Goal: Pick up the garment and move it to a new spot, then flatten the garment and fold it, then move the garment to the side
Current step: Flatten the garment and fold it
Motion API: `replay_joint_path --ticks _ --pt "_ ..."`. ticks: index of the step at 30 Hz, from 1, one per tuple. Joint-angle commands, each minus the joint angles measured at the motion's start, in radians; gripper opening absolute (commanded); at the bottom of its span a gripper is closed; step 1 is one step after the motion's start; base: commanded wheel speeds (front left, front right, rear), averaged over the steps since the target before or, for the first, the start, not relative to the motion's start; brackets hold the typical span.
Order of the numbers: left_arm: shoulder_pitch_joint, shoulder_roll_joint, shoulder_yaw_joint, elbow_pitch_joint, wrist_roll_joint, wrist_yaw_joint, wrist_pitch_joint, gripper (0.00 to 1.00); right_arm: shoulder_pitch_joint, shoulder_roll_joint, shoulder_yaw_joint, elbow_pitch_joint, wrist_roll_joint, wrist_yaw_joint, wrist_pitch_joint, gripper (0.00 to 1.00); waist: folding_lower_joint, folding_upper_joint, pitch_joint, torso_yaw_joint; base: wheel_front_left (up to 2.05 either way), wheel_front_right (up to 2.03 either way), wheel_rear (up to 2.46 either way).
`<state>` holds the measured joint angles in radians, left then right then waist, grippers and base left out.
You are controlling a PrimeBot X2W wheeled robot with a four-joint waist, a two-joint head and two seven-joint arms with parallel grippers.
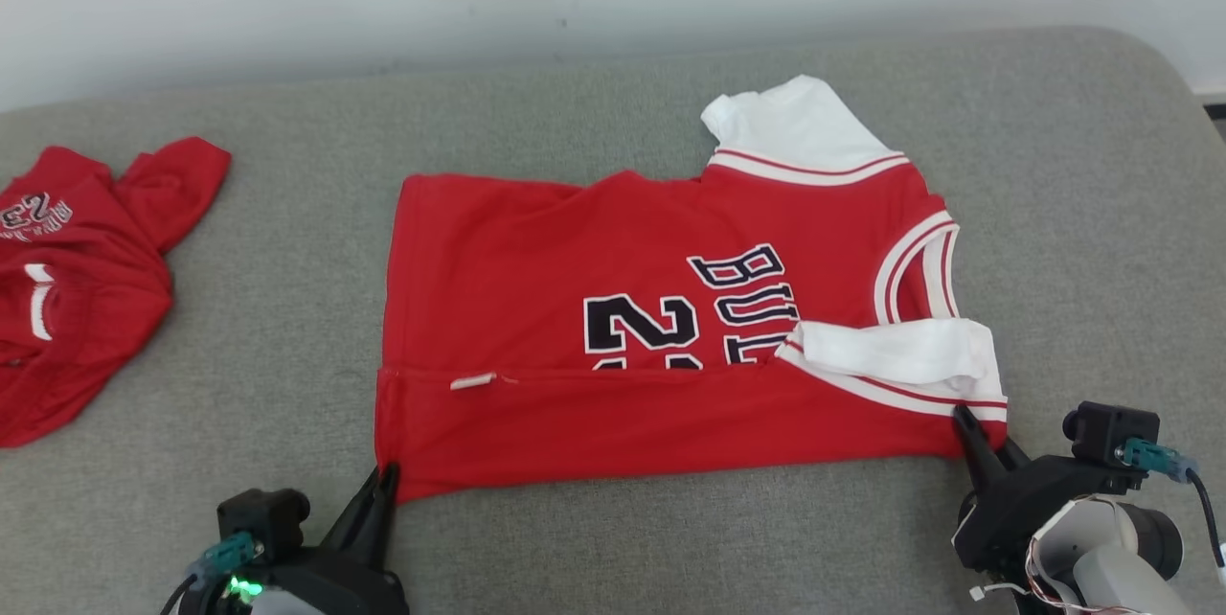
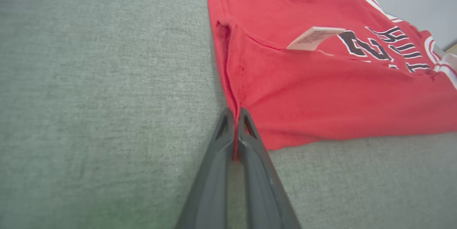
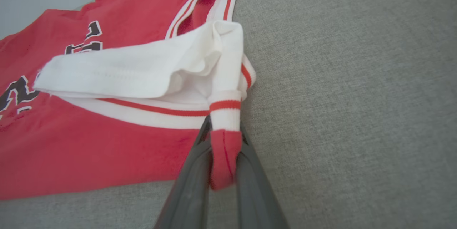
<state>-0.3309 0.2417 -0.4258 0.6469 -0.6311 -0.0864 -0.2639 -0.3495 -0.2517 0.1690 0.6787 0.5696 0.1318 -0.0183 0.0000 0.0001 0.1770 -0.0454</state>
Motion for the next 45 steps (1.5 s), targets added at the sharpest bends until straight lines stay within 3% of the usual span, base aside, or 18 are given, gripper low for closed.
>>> replay_joint_path --ticks 1,10,15,20,21,22,23,29,45 --pt "0.026 0.006 0.008 0.014 -0.005 0.002 0.002 0.00 0.009 -0.008 0.010 0.005 0.014 -0.002 -0.018 0.00 0.0000 -0.0001 -0.044 0.015 0.00 0.00 0.00" --pt "0.180 0.014 0.088 -0.113 0.025 0.032 0.000 0.00 0.135 -0.060 0.038 -0.098 0.081 -0.003 -0.039 0.00 0.0000 -0.0001 -0.139 0.036 0.00 0.00 0.00" --pt "0.304 0.002 0.103 -0.205 0.042 0.061 0.000 0.00 0.279 -0.082 -0.003 -0.211 0.087 -0.003 -0.001 0.00 0.0000 -0.0001 -0.160 0.051 0.00 0.00 0.00" --pt "0.370 -0.018 0.101 -0.253 0.055 0.079 0.000 0.00 0.411 -0.056 -0.066 -0.310 0.060 -0.003 0.049 0.00 0.0000 -0.0001 -0.164 0.061 0.00 0.00 0.00" --pt "0.381 -0.025 0.095 -0.260 0.067 0.083 0.000 0.41 0.442 -0.045 -0.086 -0.338 0.028 -0.003 0.052 0.26 0.0000 -0.0001 -0.166 0.063 0.00 0.00 0.00" --pt "0.381 -0.029 0.097 -0.266 0.070 0.085 -0.001 0.81 0.453 -0.034 -0.095 -0.352 0.011 -0.003 0.049 0.45 0.0000 -0.0001 -0.168 0.064 0.00 0.00 0.00" --pt "0.381 -0.035 0.103 -0.271 0.072 0.085 0.000 1.00 0.461 -0.021 -0.104 -0.363 0.001 -0.003 0.047 1.00 0.0000 -0.0001 -0.172 0.065 0.00 0.00 0.00" --pt "0.362 -0.058 0.163 -0.308 0.123 0.089 -0.001 1.00 0.442 0.022 -0.141 -0.439 -0.076 -0.003 0.016 1.00 0.0000 -0.0001 -0.185 0.056 0.00 0.00 0.00" --pt "0.331 -0.102 0.405 -0.518 0.312 0.082 0.000 1.00 0.376 0.108 -0.150 -0.581 -0.278 -0.003 -0.222 1.00 0.0000 -0.0001 -0.202 0.055 0.00 0.00 0.00"
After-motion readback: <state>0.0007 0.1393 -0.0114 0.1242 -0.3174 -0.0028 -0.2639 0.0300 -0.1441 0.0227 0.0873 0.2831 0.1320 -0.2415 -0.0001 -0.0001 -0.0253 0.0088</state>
